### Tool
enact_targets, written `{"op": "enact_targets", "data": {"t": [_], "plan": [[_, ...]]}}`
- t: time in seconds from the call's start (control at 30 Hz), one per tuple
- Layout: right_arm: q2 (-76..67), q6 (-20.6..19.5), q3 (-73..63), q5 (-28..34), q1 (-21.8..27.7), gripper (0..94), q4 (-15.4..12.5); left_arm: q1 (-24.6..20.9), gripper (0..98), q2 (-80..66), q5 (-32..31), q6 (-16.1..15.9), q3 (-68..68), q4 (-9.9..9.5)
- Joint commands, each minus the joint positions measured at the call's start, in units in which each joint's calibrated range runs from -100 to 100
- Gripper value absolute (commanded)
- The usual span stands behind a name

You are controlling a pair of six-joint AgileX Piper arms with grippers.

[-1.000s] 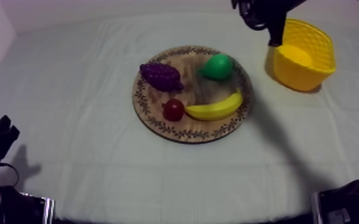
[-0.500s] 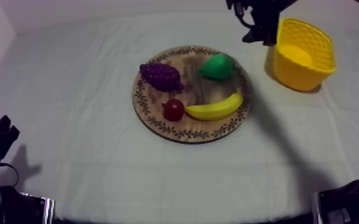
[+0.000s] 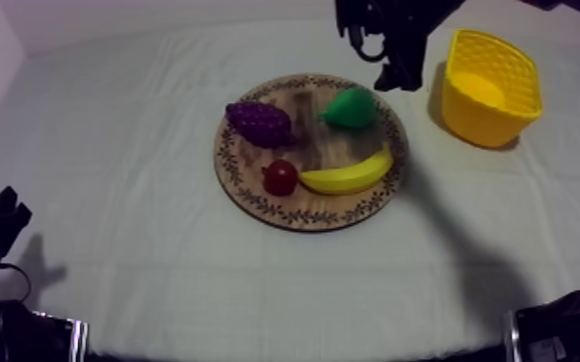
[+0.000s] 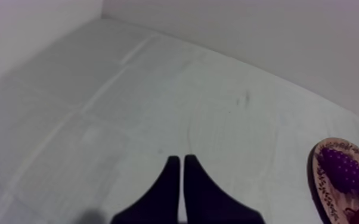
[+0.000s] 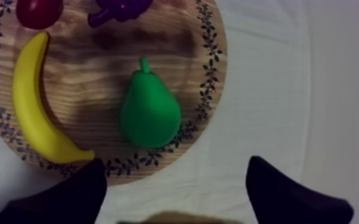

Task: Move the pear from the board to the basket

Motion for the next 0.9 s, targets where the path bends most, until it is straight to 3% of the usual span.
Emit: {"op": "enact_targets", "data": {"t": [0.0, 0.67, 0.87], "plan": [[3.2, -0.7, -1.3, 0.7, -0.1, 86.8, 0.4, 0.0, 0.1, 0.0, 0.0, 0.0, 0.0, 0.01], [16.7, -2.8, -4.4, -1.3, -1.4, 81.7, 1.9, 0.0, 0.1, 0.0, 0.0, 0.0, 0.0, 0.01], [20.5, -4.2, -7.0, -2.1, -1.8, 69.8, 2.4, 0.0, 0.1, 0.0, 0.0, 0.0, 0.0, 0.01]]}}
